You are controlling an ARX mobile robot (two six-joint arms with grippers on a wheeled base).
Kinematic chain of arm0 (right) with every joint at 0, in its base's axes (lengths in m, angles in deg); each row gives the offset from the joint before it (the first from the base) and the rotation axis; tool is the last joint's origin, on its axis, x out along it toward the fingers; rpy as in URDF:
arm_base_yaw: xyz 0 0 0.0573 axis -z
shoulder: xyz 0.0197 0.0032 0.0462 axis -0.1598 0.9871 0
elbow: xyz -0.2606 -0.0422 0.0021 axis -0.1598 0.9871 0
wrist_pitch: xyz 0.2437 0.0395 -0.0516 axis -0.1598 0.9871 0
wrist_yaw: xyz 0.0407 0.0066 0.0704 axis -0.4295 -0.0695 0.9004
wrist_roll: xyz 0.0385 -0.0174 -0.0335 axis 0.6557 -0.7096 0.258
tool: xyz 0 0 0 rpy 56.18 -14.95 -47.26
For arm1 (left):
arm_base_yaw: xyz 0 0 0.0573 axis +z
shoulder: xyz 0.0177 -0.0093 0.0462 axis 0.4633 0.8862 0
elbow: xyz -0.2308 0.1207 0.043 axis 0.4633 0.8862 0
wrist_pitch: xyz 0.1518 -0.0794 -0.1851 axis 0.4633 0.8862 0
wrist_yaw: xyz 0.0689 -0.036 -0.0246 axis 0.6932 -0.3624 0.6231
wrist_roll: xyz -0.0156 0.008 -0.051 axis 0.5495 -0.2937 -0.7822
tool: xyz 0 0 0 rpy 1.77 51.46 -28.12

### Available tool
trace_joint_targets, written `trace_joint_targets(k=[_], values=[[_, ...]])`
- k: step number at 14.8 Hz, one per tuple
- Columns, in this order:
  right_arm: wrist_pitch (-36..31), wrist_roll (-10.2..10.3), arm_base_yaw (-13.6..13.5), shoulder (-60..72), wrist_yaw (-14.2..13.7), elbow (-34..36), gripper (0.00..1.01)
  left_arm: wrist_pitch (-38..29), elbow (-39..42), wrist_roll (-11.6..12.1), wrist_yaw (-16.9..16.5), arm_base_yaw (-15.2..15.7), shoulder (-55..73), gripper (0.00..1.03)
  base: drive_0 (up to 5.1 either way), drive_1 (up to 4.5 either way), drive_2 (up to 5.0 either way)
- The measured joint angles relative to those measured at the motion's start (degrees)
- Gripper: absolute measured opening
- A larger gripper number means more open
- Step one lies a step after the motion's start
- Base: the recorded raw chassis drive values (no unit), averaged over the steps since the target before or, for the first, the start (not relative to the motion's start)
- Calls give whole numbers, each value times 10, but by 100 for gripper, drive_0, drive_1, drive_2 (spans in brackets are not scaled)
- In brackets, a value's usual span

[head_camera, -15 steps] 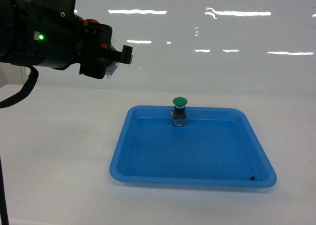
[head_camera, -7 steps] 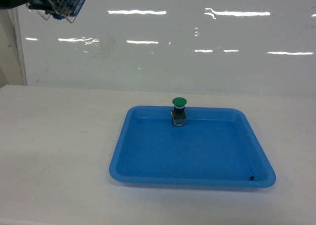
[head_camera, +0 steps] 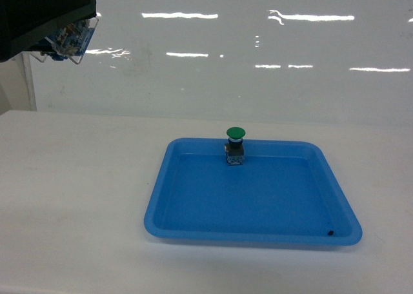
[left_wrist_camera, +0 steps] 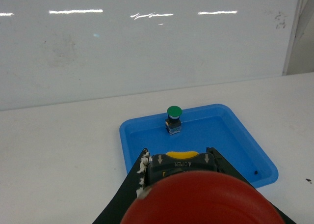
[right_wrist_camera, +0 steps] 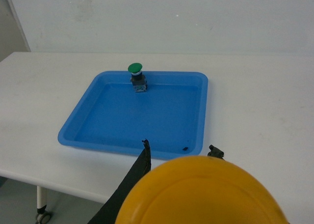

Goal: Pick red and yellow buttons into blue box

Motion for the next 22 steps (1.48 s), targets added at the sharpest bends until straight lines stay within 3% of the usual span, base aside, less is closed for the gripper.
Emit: trace_joint_targets(k=[3, 9, 14, 22], values=[[21, -9, -19, -25, 0, 10, 27, 7, 8, -13, 14, -5, -7, 27, 0, 0, 0], [22, -22, -19, -22, 2, 13, 27, 7, 9, -14, 14, -5, -3, 27, 0, 0, 0], [23, -22, -19, -21, 2, 13, 27, 6, 10, -14, 15, -5, -4, 27, 67, -435, 370], [23, -22, -19, -24, 4, 14, 27, 7, 11, -14, 16, -6, -6, 27, 442, -419, -12]])
